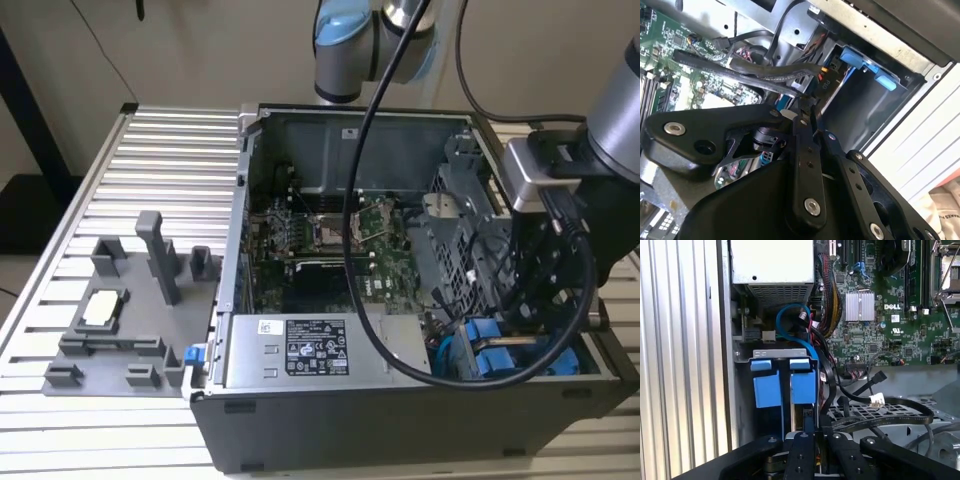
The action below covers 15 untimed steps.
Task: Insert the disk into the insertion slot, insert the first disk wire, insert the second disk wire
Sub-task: 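Insert the second disk wire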
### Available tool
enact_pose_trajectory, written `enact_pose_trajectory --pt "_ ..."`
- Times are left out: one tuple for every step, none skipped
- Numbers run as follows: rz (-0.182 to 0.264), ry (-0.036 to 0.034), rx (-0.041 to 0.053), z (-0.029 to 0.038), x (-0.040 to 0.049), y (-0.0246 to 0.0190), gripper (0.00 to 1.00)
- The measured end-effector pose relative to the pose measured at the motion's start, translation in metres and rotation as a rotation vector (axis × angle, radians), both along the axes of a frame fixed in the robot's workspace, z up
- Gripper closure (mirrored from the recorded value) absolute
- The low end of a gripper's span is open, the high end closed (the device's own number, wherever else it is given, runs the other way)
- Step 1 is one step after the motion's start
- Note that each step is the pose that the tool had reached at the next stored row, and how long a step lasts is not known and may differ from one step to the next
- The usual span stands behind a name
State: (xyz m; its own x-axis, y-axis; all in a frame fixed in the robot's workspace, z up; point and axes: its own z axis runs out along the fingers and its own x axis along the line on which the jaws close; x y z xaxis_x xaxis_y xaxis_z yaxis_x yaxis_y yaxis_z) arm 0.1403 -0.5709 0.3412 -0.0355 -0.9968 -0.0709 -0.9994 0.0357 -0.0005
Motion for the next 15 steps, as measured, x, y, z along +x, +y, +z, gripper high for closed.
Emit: enact_pose_trajectory --pt "0.000 0.0000 0.0000 0.0002 -0.0001 -0.0001 0.84" --pt "0.000 0.0001 -0.0004 0.0004 -0.0001 -0.0002 0.84" --pt "0.000 0.0000 -0.0006 0.0004 -0.0001 -0.0003 0.84" --pt "-0.001 0.0000 -0.0013 0.0004 -0.0001 -0.0003 0.84" --pt "-0.001 0.0000 -0.0018 0.0005 -0.0002 -0.0004 0.84" --pt "-0.001 0.0000 -0.0024 0.0005 -0.0002 -0.0005 0.84" --pt "-0.001 0.0000 -0.0026 0.0005 -0.0002 -0.0005 0.84" --pt "-0.001 0.0000 -0.0036 0.0004 -0.0002 -0.0005 0.84" --pt "-0.002 0.0000 -0.0063 0.0003 -0.0002 -0.0005 0.84" --pt "-0.002 -0.0001 -0.0093 0.0003 -0.0002 -0.0005 0.84" --pt "-0.002 -0.0001 -0.0115 0.0002 -0.0002 -0.0005 0.84" --pt "-0.003 0.0000 -0.0129 0.0001 -0.0001 -0.0005 0.84" --pt "-0.003 0.0000 -0.0141 0.0000 0.0001 -0.0005 0.84" --pt "-0.003 0.0000 -0.0161 0.0000 0.0004 -0.0005 0.84" --pt "-0.003 0.0000 -0.0190 -0.0001 0.0005 -0.0005 0.84"
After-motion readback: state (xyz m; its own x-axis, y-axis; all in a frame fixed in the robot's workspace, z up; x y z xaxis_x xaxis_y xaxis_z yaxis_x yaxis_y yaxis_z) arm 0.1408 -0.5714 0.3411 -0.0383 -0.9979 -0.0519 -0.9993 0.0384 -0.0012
